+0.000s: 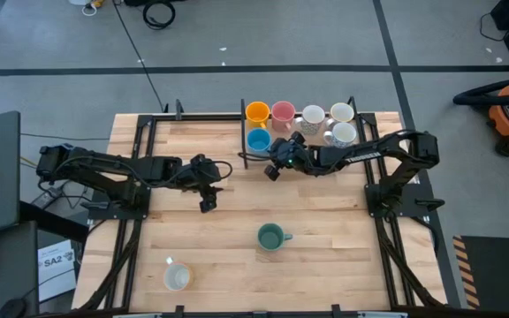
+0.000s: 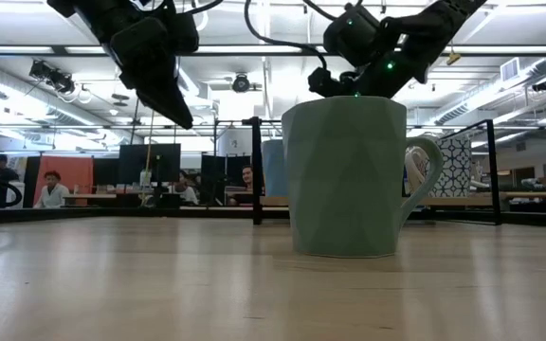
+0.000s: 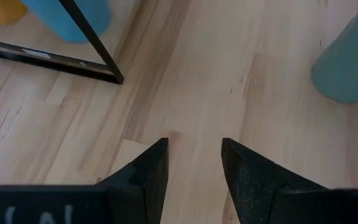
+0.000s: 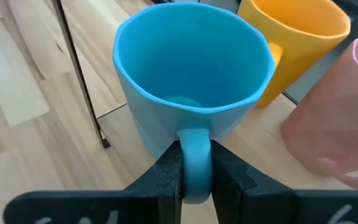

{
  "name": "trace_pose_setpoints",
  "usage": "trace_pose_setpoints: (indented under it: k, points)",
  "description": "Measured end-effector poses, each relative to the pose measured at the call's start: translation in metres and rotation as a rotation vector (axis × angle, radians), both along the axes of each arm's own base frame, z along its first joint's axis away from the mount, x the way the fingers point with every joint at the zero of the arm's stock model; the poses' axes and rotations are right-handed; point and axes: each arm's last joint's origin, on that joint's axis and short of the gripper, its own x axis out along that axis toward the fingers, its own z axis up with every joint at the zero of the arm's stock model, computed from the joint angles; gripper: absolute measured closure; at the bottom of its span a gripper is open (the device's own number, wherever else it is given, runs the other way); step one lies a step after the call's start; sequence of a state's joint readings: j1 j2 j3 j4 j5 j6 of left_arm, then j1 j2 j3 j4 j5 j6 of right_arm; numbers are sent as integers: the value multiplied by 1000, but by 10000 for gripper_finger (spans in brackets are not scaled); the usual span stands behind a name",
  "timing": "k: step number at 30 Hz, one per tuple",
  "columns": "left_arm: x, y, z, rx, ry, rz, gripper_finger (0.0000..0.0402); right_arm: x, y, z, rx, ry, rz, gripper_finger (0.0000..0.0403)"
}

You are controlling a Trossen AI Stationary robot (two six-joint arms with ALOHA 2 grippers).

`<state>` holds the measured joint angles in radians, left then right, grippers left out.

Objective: Place coffee mugs
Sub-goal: Put the blue mug on the shelf

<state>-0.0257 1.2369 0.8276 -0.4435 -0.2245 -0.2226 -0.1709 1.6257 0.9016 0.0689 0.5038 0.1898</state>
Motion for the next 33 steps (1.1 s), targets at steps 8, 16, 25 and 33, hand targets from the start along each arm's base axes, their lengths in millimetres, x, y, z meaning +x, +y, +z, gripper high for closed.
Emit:
trace_pose_setpoints:
  k: [8, 16, 25, 33]
  points:
    - [1, 0, 1, 0, -15, 0, 246, 1, -5, 2, 27, -33, 25, 332]
    - [1, 0, 1, 0, -17, 0, 246, 1, -7, 2, 25, -36, 20, 329]
    - [1, 0, 1, 0, -20, 0, 246, 2, -7, 2, 27, -48, 21, 303]
    - [1, 0, 1, -1, -21, 0, 246, 1, -7, 2, 24, -39, 27, 237]
